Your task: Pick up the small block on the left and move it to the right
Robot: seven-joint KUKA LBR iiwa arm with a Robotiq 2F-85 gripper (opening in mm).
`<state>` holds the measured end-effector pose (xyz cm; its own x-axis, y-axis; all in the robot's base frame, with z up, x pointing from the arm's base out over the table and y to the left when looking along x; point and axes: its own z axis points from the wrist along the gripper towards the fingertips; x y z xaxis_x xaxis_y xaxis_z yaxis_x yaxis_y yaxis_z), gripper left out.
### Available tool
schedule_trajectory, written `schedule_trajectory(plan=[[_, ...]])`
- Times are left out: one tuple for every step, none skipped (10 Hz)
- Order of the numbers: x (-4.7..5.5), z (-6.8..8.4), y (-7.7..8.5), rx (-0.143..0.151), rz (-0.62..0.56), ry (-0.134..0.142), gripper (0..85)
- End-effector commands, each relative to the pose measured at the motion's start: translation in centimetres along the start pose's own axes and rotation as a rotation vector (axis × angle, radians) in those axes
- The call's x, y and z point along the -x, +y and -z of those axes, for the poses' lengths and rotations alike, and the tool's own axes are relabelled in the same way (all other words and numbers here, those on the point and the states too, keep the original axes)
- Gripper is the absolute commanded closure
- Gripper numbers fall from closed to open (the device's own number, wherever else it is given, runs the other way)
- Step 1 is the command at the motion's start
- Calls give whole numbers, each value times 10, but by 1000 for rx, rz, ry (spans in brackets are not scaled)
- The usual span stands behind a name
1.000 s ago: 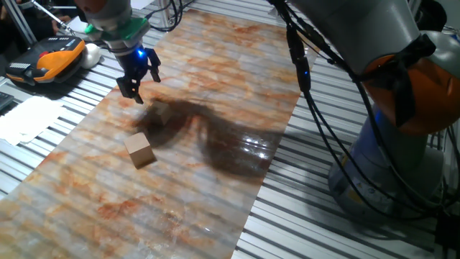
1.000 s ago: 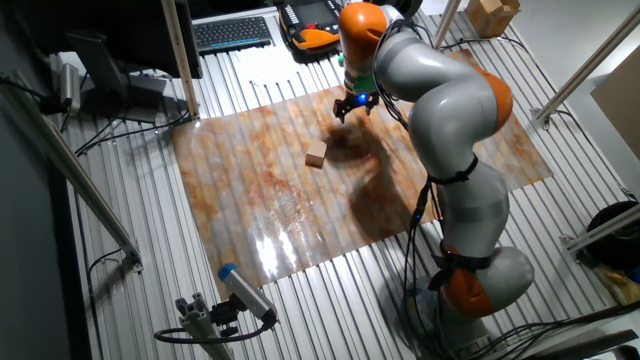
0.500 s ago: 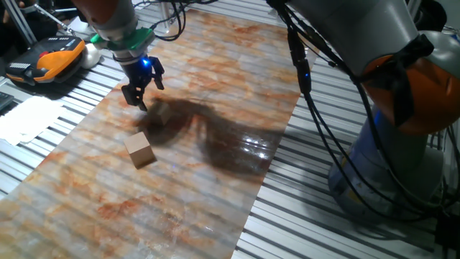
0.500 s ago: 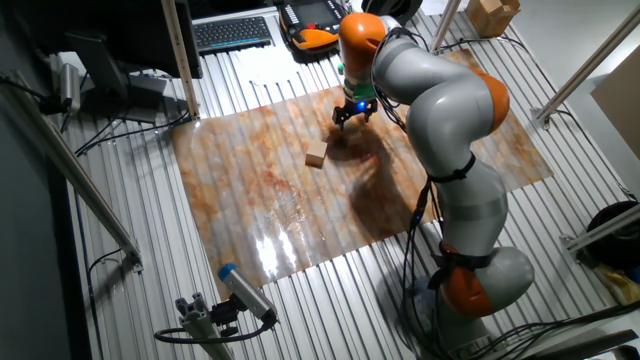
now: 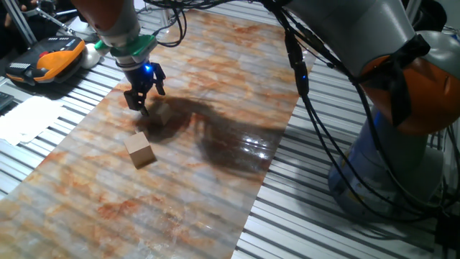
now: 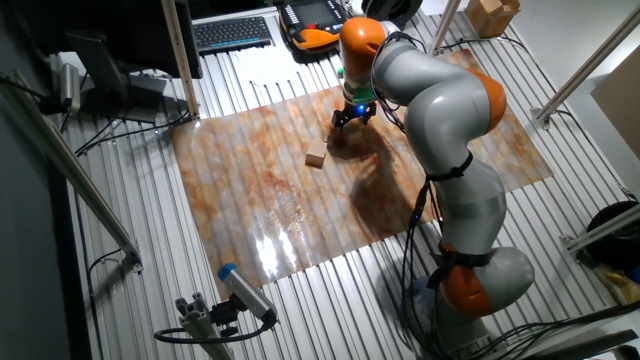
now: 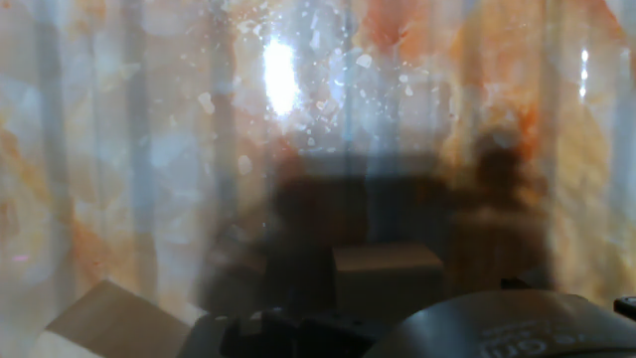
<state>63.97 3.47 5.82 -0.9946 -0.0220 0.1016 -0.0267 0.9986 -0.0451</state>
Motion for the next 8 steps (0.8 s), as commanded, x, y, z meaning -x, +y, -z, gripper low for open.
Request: schedule_trajectory(plan=[[-1, -2, 0, 3, -2, -2, 0], [-1, -4, 1, 3, -2, -2, 0], [-1, -6, 2, -6, 3, -3, 0], [-2, -9, 0, -9, 9, -3, 0], [-2, -12, -1, -8, 10, -6, 0], [-2, -14, -2, -5, 12, -9, 0], [-3, -16, -3, -5, 12, -11, 0], [-4, -17, -2, -10, 12, -8, 170]])
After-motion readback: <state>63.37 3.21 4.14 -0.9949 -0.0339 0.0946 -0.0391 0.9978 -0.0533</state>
